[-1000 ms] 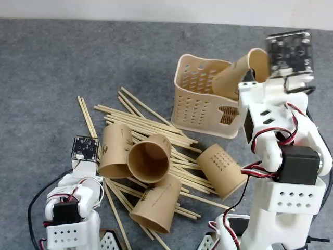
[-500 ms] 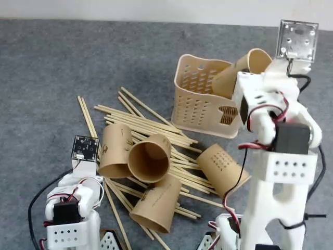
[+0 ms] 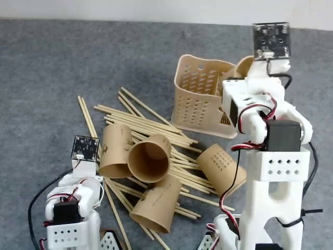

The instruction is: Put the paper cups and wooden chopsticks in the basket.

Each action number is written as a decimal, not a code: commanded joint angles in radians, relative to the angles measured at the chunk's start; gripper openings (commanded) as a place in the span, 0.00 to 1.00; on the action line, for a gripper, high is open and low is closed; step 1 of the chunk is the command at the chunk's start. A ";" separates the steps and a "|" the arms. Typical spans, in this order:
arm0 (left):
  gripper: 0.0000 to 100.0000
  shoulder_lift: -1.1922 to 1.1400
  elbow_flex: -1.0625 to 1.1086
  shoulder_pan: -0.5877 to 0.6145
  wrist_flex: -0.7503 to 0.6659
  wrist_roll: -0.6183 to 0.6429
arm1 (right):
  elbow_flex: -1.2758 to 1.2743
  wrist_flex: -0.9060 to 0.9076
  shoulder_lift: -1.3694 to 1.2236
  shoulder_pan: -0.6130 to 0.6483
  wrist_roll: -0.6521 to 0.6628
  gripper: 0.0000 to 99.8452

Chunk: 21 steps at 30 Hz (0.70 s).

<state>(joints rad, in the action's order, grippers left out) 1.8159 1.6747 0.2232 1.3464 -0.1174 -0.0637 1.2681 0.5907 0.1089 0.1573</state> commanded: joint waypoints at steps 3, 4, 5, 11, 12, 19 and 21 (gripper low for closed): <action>0.12 0.001 0.021 0.002 0.002 0.008 | 0.077 0.004 0.010 0.010 0.109 0.00; 0.12 0.001 0.021 0.002 0.002 0.008 | 0.091 0.004 0.010 0.013 0.126 0.00; 0.12 0.001 0.021 0.002 0.002 0.008 | 0.110 0.004 0.004 0.013 0.138 0.00; 0.12 0.001 0.021 0.002 0.002 0.008 | 0.137 -0.002 0.001 0.013 0.176 0.01; 0.12 0.001 0.021 0.002 0.002 0.008 | 0.139 0.001 0.001 0.013 0.181 0.02; 0.12 0.001 0.021 0.002 0.002 0.008 | 0.137 0.002 0.001 0.012 0.221 0.05; 0.12 0.001 0.021 0.002 0.002 0.008 | 0.137 0.002 0.001 0.013 0.293 0.05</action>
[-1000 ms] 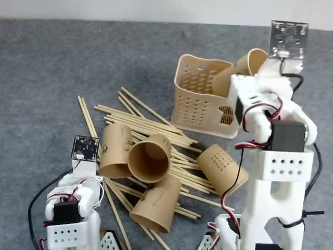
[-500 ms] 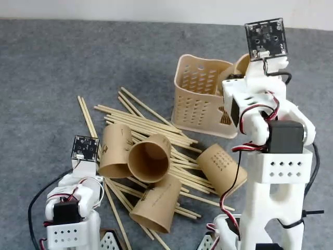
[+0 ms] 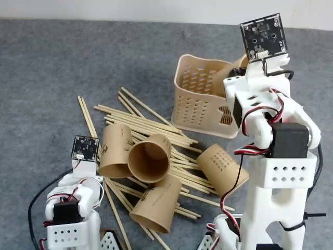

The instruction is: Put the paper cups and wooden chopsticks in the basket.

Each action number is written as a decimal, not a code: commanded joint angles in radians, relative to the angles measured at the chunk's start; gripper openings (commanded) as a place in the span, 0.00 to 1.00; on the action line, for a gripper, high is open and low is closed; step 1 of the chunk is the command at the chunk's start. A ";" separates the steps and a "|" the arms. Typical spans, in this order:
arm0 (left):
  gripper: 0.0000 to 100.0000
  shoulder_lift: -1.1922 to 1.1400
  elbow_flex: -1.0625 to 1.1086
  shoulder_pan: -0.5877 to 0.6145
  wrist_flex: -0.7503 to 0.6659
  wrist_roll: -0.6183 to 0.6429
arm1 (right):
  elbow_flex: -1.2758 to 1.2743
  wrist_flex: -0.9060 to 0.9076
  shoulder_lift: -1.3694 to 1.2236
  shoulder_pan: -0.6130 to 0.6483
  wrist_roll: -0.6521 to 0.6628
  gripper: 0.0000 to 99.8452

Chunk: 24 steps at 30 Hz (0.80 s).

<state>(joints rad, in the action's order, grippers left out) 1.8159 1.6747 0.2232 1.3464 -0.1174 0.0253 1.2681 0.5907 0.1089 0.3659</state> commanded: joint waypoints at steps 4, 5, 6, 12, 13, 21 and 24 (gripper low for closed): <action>0.12 0.001 0.021 0.002 0.002 0.008 | 0.048 0.004 0.001 0.008 0.104 0.05; 0.12 0.001 0.021 0.002 0.002 0.008 | 0.047 0.004 0.001 0.008 0.104 0.05; 0.12 0.001 0.021 0.002 0.002 0.008 | 0.047 0.004 0.001 0.008 0.104 0.05; 0.12 0.001 0.021 0.002 0.002 0.008 | 0.016 -0.004 0.001 0.015 0.100 0.05; 0.12 0.001 0.021 0.002 0.002 0.008 | 0.001 -0.004 0.001 0.015 0.100 0.05; 0.12 0.001 0.021 0.002 0.002 0.008 | 0.077 0.002 0.015 0.007 0.084 0.05; 0.12 0.001 0.021 0.002 0.002 0.008 | 0.156 0.001 0.002 0.007 0.006 0.05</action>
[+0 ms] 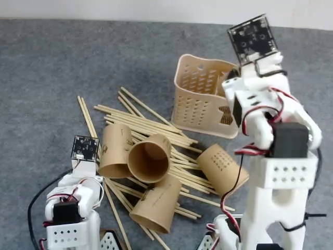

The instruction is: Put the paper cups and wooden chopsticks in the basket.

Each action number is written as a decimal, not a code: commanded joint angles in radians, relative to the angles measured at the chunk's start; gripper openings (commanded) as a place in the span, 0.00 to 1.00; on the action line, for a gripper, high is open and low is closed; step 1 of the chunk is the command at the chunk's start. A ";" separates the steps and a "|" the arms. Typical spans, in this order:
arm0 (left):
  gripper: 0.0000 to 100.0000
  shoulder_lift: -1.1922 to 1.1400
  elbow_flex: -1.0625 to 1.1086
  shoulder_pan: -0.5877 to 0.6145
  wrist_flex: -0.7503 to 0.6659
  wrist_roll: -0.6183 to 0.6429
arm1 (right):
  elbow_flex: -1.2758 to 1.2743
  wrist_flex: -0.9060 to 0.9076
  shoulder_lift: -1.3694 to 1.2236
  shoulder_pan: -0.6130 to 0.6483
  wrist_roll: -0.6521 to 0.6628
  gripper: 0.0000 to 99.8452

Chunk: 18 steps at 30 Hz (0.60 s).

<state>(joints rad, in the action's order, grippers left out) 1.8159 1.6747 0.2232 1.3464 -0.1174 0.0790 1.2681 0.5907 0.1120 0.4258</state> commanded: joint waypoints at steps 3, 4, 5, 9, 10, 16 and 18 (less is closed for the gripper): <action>0.12 0.001 0.021 0.002 0.002 0.008 | 0.117 0.001 0.001 0.005 -0.087 0.05; 0.12 0.001 0.021 0.002 0.002 0.008 | 0.097 -0.005 0.001 0.005 -0.100 0.05; 0.12 0.001 0.021 0.002 0.002 0.008 | 0.070 -0.012 0.001 0.005 -0.112 0.05; 0.12 0.001 0.021 0.002 0.002 0.008 | -0.051 -0.090 0.001 0.005 -0.121 0.05; 0.12 0.001 0.021 0.002 0.002 0.008 | -0.081 -0.116 0.001 0.005 -0.121 0.05; 0.12 0.001 0.021 0.002 0.002 0.008 | -0.202 -0.197 0.001 0.010 -0.123 0.05; 0.12 0.001 0.021 0.002 0.002 0.008 | -0.223 -0.206 0.001 0.012 -0.123 0.05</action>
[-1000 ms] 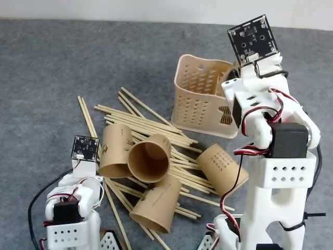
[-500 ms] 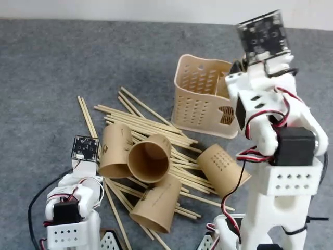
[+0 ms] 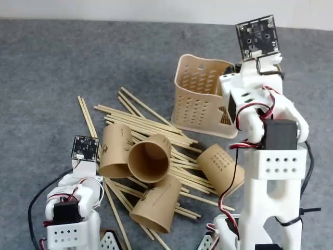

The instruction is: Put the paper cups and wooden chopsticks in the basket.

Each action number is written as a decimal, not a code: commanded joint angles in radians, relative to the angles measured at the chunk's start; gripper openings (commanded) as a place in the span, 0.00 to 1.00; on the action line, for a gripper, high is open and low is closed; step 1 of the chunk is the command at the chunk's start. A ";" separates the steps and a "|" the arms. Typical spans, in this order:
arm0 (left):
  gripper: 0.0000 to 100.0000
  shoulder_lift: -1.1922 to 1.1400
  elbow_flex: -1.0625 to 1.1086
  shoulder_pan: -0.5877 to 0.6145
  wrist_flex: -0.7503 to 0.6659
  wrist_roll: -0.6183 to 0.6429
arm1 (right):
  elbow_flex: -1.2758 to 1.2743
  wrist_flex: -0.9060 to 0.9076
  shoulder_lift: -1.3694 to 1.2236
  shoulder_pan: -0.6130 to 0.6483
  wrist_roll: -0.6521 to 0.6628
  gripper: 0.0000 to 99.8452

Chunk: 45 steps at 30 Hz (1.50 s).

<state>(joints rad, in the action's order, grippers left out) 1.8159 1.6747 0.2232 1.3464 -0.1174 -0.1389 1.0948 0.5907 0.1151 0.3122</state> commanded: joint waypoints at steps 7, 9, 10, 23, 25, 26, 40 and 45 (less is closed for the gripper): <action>0.12 0.001 0.021 0.002 0.002 0.008 | -0.088 -0.048 0.002 0.076 -0.008 0.05; 0.12 0.001 0.021 0.002 0.002 0.008 | -0.091 -0.044 0.013 0.076 -0.008 0.05; 0.12 0.001 0.021 0.002 0.002 0.008 | -0.090 -0.039 0.015 0.074 -0.008 0.05; 0.12 0.001 0.021 0.002 0.002 0.008 | 0.283 0.099 0.012 0.005 -0.008 0.05; 0.12 0.001 0.021 0.002 0.002 0.008 | 0.320 0.097 0.001 -0.041 -0.005 0.05; 0.12 0.001 0.021 0.002 0.002 0.008 | 0.331 0.087 0.001 -0.062 -0.005 0.05; 0.12 0.001 0.021 0.002 0.002 0.008 | -0.107 -0.151 0.013 -0.044 -0.009 0.05; 0.12 0.001 0.021 0.002 0.002 0.008 | -0.156 -0.150 0.015 0.030 -0.009 0.05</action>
<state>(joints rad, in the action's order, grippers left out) 1.8159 1.6747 0.2232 1.3464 -0.1174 -0.2954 0.9643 0.5892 0.1074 0.3076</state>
